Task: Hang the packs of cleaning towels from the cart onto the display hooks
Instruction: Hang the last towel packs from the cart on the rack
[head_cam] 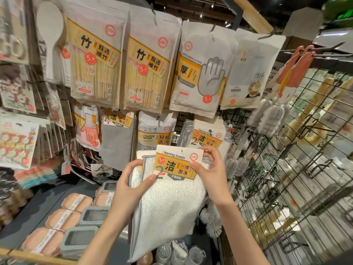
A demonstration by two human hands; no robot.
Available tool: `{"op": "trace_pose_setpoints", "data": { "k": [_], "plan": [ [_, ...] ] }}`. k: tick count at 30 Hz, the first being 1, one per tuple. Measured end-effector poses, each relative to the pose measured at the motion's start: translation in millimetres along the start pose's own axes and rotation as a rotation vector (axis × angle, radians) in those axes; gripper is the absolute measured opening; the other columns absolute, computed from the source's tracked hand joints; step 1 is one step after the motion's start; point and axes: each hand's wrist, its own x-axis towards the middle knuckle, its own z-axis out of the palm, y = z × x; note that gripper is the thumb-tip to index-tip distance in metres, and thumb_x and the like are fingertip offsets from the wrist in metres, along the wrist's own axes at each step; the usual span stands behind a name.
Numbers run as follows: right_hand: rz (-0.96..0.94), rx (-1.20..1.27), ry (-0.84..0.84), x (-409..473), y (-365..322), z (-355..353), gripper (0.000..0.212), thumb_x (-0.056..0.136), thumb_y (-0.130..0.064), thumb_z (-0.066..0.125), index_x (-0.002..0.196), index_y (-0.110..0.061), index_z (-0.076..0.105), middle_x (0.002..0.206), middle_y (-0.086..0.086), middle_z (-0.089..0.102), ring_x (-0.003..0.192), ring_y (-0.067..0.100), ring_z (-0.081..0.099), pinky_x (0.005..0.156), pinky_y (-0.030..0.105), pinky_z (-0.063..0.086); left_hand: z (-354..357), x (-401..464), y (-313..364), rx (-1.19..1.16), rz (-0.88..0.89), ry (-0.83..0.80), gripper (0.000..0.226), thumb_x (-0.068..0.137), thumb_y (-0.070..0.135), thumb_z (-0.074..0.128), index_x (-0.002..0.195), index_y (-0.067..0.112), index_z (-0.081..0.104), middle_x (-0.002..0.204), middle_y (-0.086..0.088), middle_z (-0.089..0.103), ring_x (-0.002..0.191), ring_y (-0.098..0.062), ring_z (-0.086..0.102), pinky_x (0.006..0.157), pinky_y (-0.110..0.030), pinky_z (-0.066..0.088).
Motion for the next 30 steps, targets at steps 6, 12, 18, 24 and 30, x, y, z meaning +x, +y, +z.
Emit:
{"op": "trace_pose_setpoints", "data": {
  "k": [6, 12, 18, 24, 30],
  "plan": [
    [0.028, 0.042, 0.113, 11.2, 10.2, -13.8, 0.043, 0.078, -0.001, 0.071, 0.102, -0.034, 0.057, 0.101, -0.014, 0.065, 0.104, 0.005, 0.059, 0.077, 0.017, 0.052, -6.4, 5.1, -11.4, -0.036, -0.001, 0.045, 0.036, 0.073, 0.019, 0.082, 0.098, 0.039, 0.064, 0.115, 0.021, 0.065, 0.118, -0.004, 0.055, 0.103, -0.039, 0.04],
    [0.053, -0.039, 0.246, 33.5, 23.5, -31.6, 0.042, 0.078, 0.0, 0.072, 0.108, -0.026, 0.058, 0.107, -0.011, 0.061, 0.11, 0.017, 0.057, 0.082, 0.018, 0.051, -10.1, 12.9, -18.8, -0.041, 0.013, 0.061, 0.042, 0.076, 0.006, 0.077, 0.094, 0.041, 0.063, 0.105, 0.026, 0.067, 0.104, 0.003, 0.059, 0.085, -0.027, 0.043],
    [0.058, -0.083, 0.3, 65.6, 31.5, -42.7, 0.04, 0.079, 0.001, 0.07, 0.107, -0.024, 0.057, 0.112, -0.004, 0.058, 0.108, 0.017, 0.057, 0.086, 0.031, 0.052, -12.7, 19.3, -24.2, -0.035, -0.01, 0.083, 0.042, 0.08, 0.002, 0.073, 0.097, 0.04, 0.063, 0.111, 0.018, 0.067, 0.114, -0.015, 0.058, 0.096, -0.041, 0.046],
    [0.087, -0.037, 0.417, 93.6, 46.3, -52.2, 0.036, 0.082, 0.003, 0.065, 0.107, -0.021, 0.056, 0.112, 0.001, 0.057, 0.097, 0.013, 0.059, 0.066, 0.009, 0.048, -19.6, 23.8, -30.2, -0.009, -0.019, 0.125, 0.04, 0.08, 0.007, 0.074, 0.104, 0.037, 0.063, 0.103, 0.03, 0.066, 0.112, -0.019, 0.06, 0.093, -0.042, 0.047],
    [0.143, -0.058, 0.493, 105.3, 68.1, -51.6, 0.036, 0.083, 0.002, 0.065, 0.114, -0.015, 0.058, 0.113, 0.003, 0.057, 0.099, 0.017, 0.059, 0.066, 0.011, 0.049, -23.2, 25.3, -32.5, -0.01, -0.024, 0.134, 0.039, 0.079, 0.006, 0.074, 0.1, 0.038, 0.064, 0.104, 0.027, 0.067, 0.113, -0.019, 0.059, 0.096, -0.046, 0.047]
  ]
}}
